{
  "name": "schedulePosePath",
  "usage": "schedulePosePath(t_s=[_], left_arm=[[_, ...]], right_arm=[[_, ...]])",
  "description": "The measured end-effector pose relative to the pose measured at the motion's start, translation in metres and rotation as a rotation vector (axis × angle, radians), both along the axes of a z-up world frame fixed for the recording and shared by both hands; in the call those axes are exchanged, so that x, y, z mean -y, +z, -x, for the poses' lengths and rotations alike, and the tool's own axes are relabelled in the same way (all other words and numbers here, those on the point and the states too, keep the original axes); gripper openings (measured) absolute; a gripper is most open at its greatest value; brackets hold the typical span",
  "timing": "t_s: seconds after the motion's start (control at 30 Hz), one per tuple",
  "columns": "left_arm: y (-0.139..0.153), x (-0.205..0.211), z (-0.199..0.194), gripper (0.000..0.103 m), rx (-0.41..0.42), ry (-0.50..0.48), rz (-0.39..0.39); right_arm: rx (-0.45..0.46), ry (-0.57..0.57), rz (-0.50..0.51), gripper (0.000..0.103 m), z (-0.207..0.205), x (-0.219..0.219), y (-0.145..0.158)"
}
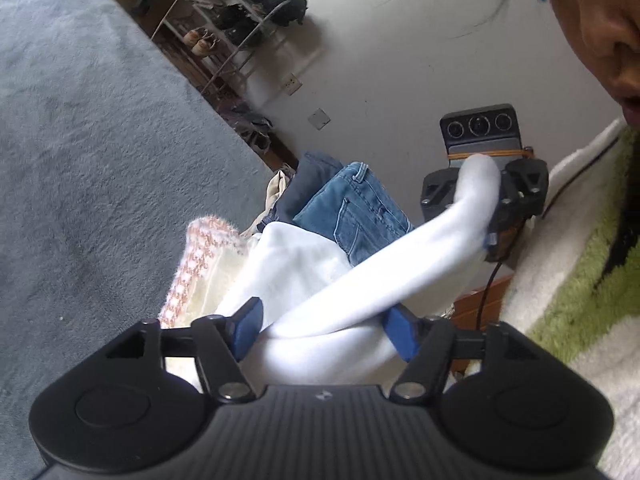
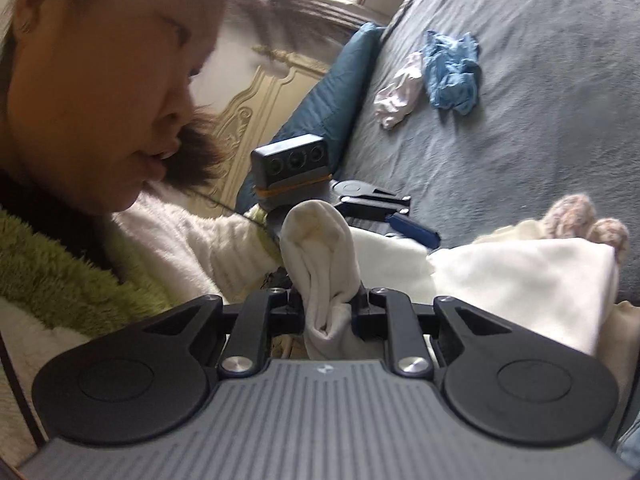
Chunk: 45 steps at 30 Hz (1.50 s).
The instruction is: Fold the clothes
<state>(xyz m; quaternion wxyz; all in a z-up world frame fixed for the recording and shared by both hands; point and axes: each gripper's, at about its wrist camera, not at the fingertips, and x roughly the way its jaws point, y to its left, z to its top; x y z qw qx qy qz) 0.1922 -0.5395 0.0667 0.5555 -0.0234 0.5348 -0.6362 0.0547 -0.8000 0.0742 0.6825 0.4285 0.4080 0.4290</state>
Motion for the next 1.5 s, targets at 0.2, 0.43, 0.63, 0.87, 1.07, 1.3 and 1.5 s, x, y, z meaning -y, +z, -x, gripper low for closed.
schedulePosePath(t_s=[0.2, 0.43, 0.63, 0.87, 1.07, 1.3, 1.5], left_arm=[[0.01, -0.01, -0.003, 0.07, -0.018, 0.025, 0.001], [0.001, -0.011, 0.01, 0.072, -0.03, -0.023, -0.022], [0.002, -0.022, 0.016, 0.048, -0.102, -0.049, -0.037], [-0.017, -0.029, 0.014, 0.023, -0.283, -0.031, -0.165], [-0.044, -0.017, -0.001, 0.021, -0.312, -0.01, -0.235], [-0.072, -0.009, -0.021, 0.021, -0.431, 0.001, -0.289], [-0.084, -0.009, -0.028, 0.022, -0.561, 0.016, -0.312]], right_arm=[[0.03, 0.023, 0.02, 0.016, 0.007, -0.007, 0.013], [0.043, 0.014, 0.005, 0.016, 0.012, -0.009, 0.018], [0.029, 0.004, 0.01, 0.016, 0.017, -0.01, 0.024], [-0.112, -0.094, -0.073, 0.016, 0.008, 0.009, -0.004], [-0.298, -0.211, -0.037, 0.016, -0.011, 0.032, -0.056], [-0.396, -0.214, 0.052, 0.016, -0.023, 0.042, -0.095], [-0.487, -0.208, 0.06, 0.016, -0.019, 0.046, -0.113]])
